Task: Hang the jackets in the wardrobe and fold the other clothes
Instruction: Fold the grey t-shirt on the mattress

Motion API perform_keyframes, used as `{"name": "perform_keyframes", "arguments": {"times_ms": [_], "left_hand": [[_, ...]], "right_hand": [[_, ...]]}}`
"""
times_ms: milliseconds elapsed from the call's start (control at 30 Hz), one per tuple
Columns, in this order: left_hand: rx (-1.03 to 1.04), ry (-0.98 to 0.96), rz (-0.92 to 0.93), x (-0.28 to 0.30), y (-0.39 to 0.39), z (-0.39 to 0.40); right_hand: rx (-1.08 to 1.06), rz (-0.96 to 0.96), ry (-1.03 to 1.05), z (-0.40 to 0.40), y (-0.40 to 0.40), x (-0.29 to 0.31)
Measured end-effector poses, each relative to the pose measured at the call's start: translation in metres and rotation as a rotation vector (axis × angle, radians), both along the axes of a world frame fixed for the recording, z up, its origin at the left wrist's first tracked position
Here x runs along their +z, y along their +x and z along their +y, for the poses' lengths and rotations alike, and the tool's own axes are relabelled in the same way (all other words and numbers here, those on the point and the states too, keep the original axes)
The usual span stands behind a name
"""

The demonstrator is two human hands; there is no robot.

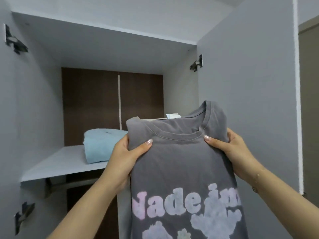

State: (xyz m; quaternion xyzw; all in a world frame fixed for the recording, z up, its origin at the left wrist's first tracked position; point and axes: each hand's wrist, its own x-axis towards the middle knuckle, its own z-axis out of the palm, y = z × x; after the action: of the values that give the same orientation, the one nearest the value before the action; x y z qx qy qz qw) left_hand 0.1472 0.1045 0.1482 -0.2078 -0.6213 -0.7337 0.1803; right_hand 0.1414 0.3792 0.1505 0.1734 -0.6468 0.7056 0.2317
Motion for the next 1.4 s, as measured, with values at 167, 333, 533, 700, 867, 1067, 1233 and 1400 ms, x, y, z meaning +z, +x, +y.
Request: {"name": "perform_keyframes", "arguments": {"times_ms": [167,333,533,700,867,1067,1233,1400], "left_hand": [[-0.001,0.002,0.097,0.061,-0.084,-0.019],[-0.006,-0.001,0.135,0.142,-0.169,-0.020],[0.079,0.055,0.047,0.226,-0.294,-0.027],[0.177,0.015,-0.227,0.213,-0.408,-0.037],[0.192,-0.004,-0.431,0.151,-0.474,-0.037],[0.137,-0.027,-0.619,0.107,-0.467,-0.033],[0.112,-0.093,-0.580,0.099,-0.440,-0.030],[0.281,-0.114,-0.452,0.109,-0.432,-0.030]], "right_hand": [[0.023,0.060,0.036,-0.017,-0.084,0.065],[0.059,0.050,0.138,-0.017,-0.177,0.152],[0.064,0.006,0.319,-0.026,-0.317,0.257],[0.055,-0.241,0.525,-0.048,-0.450,0.252],[0.019,-0.464,0.685,-0.053,-0.523,0.185],[0.222,-0.562,0.578,-0.026,-0.511,0.153],[0.289,-0.599,0.688,0.002,-0.471,0.156],[0.170,-0.633,0.791,-0.011,-0.458,0.168]]}}
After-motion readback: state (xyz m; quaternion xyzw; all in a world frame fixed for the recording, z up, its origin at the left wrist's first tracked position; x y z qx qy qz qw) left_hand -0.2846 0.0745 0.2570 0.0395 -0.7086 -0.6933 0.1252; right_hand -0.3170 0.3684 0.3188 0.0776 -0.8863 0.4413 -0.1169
